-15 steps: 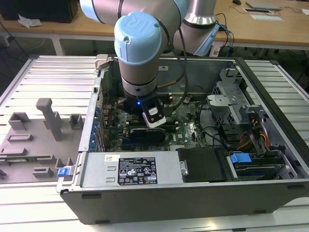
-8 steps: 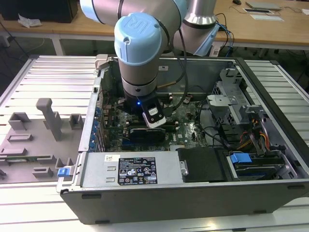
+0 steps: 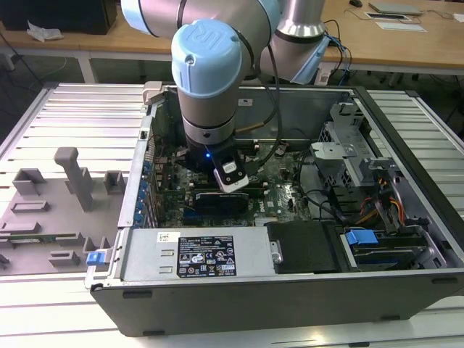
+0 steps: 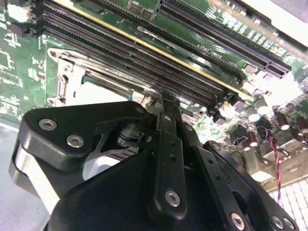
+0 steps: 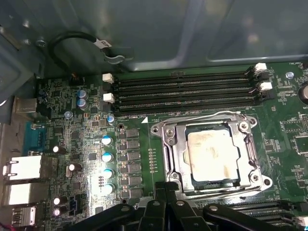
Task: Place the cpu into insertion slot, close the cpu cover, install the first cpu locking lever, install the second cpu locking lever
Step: 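Install the second cpu locking lever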
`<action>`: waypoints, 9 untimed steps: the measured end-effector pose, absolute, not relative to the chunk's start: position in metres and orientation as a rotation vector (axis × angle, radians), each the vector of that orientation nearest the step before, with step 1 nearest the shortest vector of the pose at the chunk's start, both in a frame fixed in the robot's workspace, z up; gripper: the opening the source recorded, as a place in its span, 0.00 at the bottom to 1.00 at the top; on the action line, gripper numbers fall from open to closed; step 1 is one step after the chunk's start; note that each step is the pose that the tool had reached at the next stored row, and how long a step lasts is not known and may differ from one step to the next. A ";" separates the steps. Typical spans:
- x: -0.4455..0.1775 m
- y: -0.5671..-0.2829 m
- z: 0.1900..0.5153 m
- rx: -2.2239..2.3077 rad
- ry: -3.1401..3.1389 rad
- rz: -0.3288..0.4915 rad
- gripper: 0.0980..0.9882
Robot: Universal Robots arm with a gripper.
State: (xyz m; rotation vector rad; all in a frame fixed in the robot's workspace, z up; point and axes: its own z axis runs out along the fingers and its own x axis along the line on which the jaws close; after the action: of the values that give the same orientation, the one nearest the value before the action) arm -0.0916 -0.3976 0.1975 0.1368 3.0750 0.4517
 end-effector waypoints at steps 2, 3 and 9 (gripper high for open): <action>-0.091 -0.398 0.201 0.137 3.075 0.452 0.01; -0.091 -0.398 0.203 0.137 3.075 0.452 0.01; -0.066 -0.398 0.212 0.146 3.101 0.451 0.01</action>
State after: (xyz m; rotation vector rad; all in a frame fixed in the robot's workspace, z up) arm -0.0658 -0.3982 0.2119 0.1457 3.1010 0.4507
